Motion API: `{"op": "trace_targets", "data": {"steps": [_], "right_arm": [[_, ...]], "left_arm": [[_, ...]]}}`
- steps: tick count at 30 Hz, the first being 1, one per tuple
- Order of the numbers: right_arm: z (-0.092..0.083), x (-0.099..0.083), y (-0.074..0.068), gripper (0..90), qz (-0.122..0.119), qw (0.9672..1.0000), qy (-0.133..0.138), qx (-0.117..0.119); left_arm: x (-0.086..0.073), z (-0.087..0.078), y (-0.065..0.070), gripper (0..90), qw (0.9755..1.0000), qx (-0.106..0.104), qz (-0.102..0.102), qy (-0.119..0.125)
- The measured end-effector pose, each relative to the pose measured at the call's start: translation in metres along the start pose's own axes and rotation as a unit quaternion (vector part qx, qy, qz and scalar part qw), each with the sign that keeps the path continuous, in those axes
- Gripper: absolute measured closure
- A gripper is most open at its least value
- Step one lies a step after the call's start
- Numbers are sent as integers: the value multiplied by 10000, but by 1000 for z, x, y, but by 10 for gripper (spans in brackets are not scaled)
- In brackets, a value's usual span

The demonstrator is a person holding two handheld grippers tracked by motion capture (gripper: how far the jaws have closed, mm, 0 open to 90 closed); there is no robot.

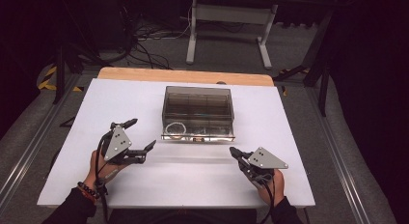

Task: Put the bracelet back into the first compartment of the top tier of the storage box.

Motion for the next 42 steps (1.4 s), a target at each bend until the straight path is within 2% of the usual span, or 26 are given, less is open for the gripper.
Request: {"op": "trace_targets", "data": {"steps": [2, 5, 13, 17, 21, 24, 29, 35, 42], "right_arm": [[2, 0, -2, 900, 11, 10000, -25, 19], [6, 1, -5, 900, 20, 10000, -29, -39], [20, 5, -16, 900, 77, 10000, 13, 19], [33, 5, -25, 900, 0, 10000, -15, 35], [42, 7, -32, 900, -31, 10000, 36, 10], [50, 9, -38, 900, -88, 9999, 45, -45], [60, 11, -43, 900, -123, 9999, 83, 1], [69, 11, -44, 900, -110, 9999, 55, -82], [73, 11, -48, 900, -158, 9998, 78, -82]], "left_arm": [[-7, -4, 5, 112, 9999, -122, 2, -70], [-16, -8, 9, 102, 9997, -167, -35, -150], [-36, -22, 19, 96, 9990, -209, -183, -347], [-38, -30, 19, 95, 9989, -183, -225, -357], [-44, -33, 19, 91, 9984, -156, -364, -392], [-44, -36, 20, 94, 9990, -14, -262, -371], [-44, -38, 23, 97, 9990, -77, -244, -353], [-46, -38, 25, 96, 9986, -175, -295, -400], [-49, -36, 25, 96, 9982, -199, -347, -439]]}}
Point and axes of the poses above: each handheld gripper's, and its own axes: z roughly forward along the jaws, x roughly out of its top, y roughly to its right, the point moved 5 cm from there along z, roughly forward along the jaws, and after that the axes turned 15 degrees about z, right-handed, at the moved point
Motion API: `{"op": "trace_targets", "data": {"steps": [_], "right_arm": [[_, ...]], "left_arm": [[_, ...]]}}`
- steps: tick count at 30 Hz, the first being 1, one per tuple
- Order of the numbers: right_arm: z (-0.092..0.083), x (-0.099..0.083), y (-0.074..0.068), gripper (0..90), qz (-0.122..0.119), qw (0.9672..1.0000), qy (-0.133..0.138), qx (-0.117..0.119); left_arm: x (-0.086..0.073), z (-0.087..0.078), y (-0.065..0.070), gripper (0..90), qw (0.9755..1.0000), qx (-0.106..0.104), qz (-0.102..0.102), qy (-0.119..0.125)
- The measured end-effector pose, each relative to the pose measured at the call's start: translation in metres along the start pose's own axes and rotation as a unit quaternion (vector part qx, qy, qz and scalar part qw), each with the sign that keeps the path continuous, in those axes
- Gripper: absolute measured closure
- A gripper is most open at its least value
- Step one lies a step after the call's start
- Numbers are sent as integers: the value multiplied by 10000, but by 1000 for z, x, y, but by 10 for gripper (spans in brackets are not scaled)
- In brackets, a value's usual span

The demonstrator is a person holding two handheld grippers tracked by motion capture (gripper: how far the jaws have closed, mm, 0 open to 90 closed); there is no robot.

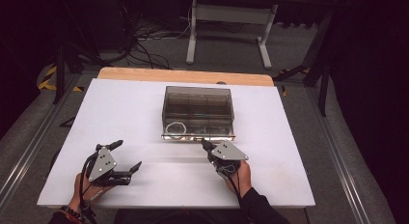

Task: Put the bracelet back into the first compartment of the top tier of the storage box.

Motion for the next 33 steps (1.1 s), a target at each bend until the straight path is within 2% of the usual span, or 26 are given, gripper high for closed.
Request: {"op": "trace_targets", "data": {"steps": [6, 19, 22, 29, 33], "right_arm": [[2, -1, -2, 900, 4, 10000, -10, 4], [6, -1, -6, 900, -7, 10000, -4, 1], [8, 0, -7, 900, -13, 10000, 9, 22], [10, 0, -10, 900, -54, 10000, 5, 28], [6, 1, -6, 900, -39, 10000, 43, 7]], "left_arm": [[-2, 1, -1, 96, 10000, -25, -70, 5], [-2, 3, -2, 96, 10000, -74, -52, -3], [-3, 3, -3, 97, 9999, -86, -108, -6], [-5, -1, -2, 97, 9999, -29, -98, -55], [-7, -5, -2, 97, 9999, 22, -83, -72]]}}
Point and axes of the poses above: each handheld gripper's, and its own axes: z roughly forward along the jaws, x roughly out of its top, y roughly to its right, the point moved 5 cm from there along z, roughly forward along the jaws, and after that the axes turned 15 degrees about z, right-handed, at the moved point
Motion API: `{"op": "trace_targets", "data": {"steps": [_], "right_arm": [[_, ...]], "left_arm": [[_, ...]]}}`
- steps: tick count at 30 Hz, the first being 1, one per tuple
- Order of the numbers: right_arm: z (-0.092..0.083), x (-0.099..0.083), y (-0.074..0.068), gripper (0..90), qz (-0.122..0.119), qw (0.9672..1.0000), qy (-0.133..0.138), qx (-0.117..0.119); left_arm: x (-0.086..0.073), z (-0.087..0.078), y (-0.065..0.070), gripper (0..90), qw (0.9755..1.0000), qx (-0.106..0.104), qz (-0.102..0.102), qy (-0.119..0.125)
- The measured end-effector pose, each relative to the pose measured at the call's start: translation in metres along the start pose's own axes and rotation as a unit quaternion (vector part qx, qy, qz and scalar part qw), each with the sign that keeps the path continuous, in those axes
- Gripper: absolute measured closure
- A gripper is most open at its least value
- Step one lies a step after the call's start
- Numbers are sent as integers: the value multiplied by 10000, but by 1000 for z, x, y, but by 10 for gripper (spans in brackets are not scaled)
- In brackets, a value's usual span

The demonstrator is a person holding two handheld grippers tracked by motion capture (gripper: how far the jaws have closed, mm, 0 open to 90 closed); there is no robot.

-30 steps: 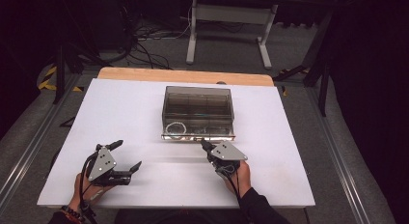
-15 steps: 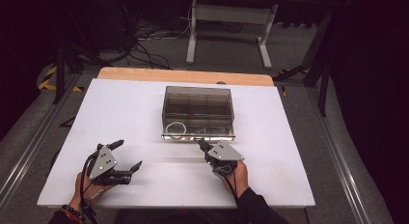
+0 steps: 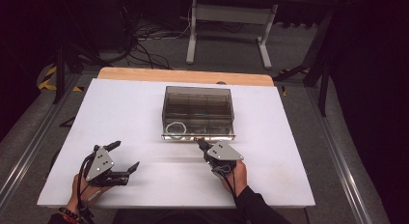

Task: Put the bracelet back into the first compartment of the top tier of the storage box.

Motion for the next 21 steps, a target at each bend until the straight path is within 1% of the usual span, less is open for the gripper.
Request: {"op": "trace_targets", "data": {"steps": [4, 7, 10, 12, 14, 17, 19, 21], "right_arm": [[-2, -1, 4, 900, -23, 10000, -22, -9], [-5, -1, 6, 900, -38, 10000, -21, -21], [-7, -2, 10, 900, -11, 10000, -27, -33], [-9, -3, 13, 900, -11, 10000, -34, -80], [-9, -2, 16, 900, 37, 9999, -36, -136], [-9, -3, 20, 900, 100, 9998, -39, -151], [-8, -3, 21, 900, 128, 9998, -26, -146], [-7, -2, 20, 900, 85, 9999, -16, -142]], "left_arm": [[-2, -3, 0, 98, 10000, 30, -69, 6], [-3, -5, 0, 98, 10000, 39, -36, -46], [-4, -6, 0, 98, 10000, 50, -34, -56], [-4, -7, 0, 98, 10000, 65, -52, -38], [-4, -7, 0, 99, 10000, 62, -50, -42], [-4, -6, 0, 99, 10000, 53, -21, -70], [-4, -6, 1, 99, 10000, 44, -39, -63], [-4, -6, 0, 100, 10000, 58, -15, -61]]}}
Point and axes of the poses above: each handheld gripper's, and its own axes: z roughly forward along the jaws, x roughly out of its top, y roughly to its right, the point moved 5 cm from there along z, roughly forward along the jaws, and after that the axes turned 15 degrees about z, right-handed, at the moved point
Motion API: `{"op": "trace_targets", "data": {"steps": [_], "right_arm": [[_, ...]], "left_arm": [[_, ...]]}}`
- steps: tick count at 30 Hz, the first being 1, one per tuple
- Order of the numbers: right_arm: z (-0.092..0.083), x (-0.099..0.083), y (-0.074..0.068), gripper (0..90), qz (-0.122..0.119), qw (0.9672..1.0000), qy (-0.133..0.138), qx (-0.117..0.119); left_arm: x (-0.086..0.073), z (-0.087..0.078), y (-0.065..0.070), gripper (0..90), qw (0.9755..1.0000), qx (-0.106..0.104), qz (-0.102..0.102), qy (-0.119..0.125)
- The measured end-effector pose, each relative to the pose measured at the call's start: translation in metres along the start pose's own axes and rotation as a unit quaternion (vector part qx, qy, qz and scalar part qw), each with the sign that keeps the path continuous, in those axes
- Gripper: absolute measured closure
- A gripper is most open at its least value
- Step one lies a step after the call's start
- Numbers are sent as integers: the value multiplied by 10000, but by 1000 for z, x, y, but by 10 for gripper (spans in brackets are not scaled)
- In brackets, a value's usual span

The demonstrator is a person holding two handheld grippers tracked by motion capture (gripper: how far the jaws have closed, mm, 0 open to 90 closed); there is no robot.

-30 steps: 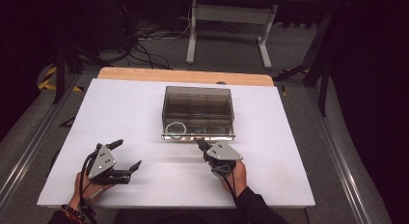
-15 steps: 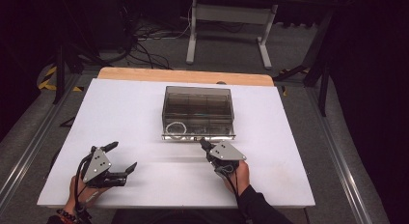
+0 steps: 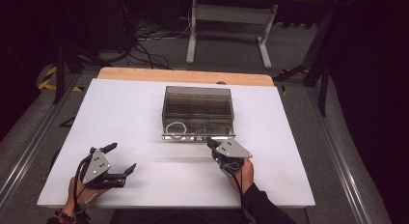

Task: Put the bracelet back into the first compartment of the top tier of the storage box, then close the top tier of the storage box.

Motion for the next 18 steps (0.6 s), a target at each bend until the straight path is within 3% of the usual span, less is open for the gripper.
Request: {"op": "trace_targets", "data": {"steps": [18], "right_arm": [[3, 0, 0, 900, 2, 10000, 19, 10]], "left_arm": [[0, 0, -1, 100, 10000, -3, 14, -2]]}}
Point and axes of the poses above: each handheld gripper's, and its own axes: z roughly forward along the jaws, x roughly out of its top, y roughly to its right, the point moved 5 cm from there along z, roughly forward along the jaws, and after that the axes turned 15 degrees about z, right-handed, at the moved point
